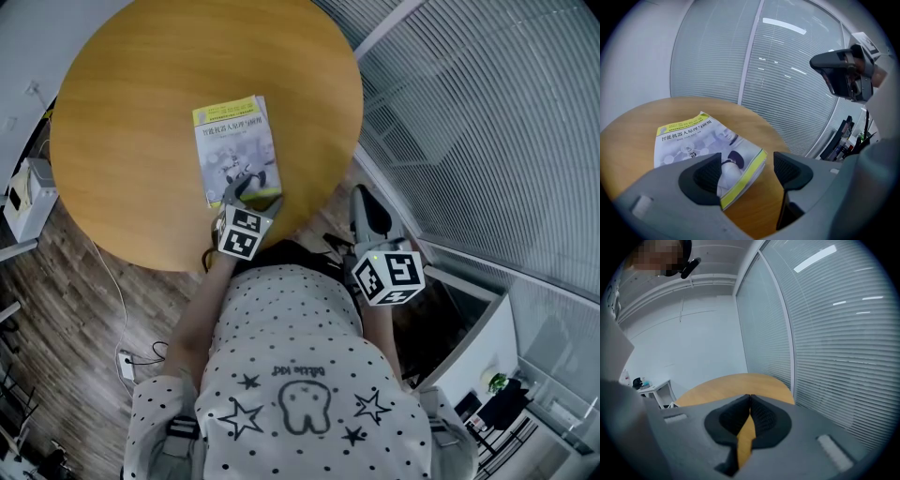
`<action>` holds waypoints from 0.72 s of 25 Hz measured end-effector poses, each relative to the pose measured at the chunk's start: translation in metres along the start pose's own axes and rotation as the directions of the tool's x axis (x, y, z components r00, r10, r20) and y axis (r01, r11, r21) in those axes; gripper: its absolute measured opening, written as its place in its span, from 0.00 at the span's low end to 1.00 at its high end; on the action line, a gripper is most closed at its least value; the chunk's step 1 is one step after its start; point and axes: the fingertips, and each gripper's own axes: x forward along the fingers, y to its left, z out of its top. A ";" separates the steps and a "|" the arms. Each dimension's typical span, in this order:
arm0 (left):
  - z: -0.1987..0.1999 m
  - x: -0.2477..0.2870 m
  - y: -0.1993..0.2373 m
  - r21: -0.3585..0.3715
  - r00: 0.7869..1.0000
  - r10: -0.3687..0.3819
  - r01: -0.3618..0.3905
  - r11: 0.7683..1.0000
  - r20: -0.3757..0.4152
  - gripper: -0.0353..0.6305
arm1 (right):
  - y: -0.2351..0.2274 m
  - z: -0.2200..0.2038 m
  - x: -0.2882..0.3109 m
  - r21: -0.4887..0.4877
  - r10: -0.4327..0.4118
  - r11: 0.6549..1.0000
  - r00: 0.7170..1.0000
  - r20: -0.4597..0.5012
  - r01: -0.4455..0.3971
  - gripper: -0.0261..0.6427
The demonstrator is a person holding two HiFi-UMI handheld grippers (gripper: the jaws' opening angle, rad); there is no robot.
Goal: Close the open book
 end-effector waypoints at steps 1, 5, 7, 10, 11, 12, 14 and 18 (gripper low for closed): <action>0.001 -0.001 0.000 -0.002 1.000 0.002 -0.002 1.000 0.003 0.56 | 0.000 0.000 -0.001 0.000 0.001 1.000 1.000 0.001 -0.001 0.05; 0.004 -0.003 0.003 -0.007 1.000 0.016 -0.016 1.000 0.015 0.55 | 0.001 0.000 0.000 0.000 0.004 1.000 1.000 0.002 -0.004 0.05; 0.004 -0.003 0.005 -0.009 1.000 0.021 -0.020 1.000 0.018 0.55 | 0.000 0.000 0.002 0.000 0.005 1.000 1.000 0.001 -0.005 0.05; 0.005 -0.005 0.007 -0.020 0.999 0.031 -0.031 0.999 0.028 0.55 | 0.000 -0.001 0.003 0.000 0.006 1.000 1.000 0.001 -0.006 0.05; 0.006 -0.006 0.008 -0.024 0.999 0.038 -0.037 0.999 0.034 0.54 | 0.000 0.000 0.002 0.000 0.006 1.000 1.000 0.001 -0.006 0.05; 0.008 -0.008 0.010 -0.028 0.998 0.045 -0.044 0.999 0.042 0.50 | 0.001 0.000 0.002 0.000 0.006 1.000 1.000 0.002 -0.006 0.05; 0.011 -0.012 0.012 -0.034 0.997 0.059 -0.057 0.998 0.056 0.40 | 0.001 0.001 0.001 -0.001 0.007 1.000 1.000 0.002 -0.007 0.05; 0.014 -0.016 0.014 -0.031 0.994 0.080 -0.078 0.996 0.072 0.26 | 0.001 0.001 -0.001 0.000 0.007 1.000 1.000 0.003 -0.007 0.05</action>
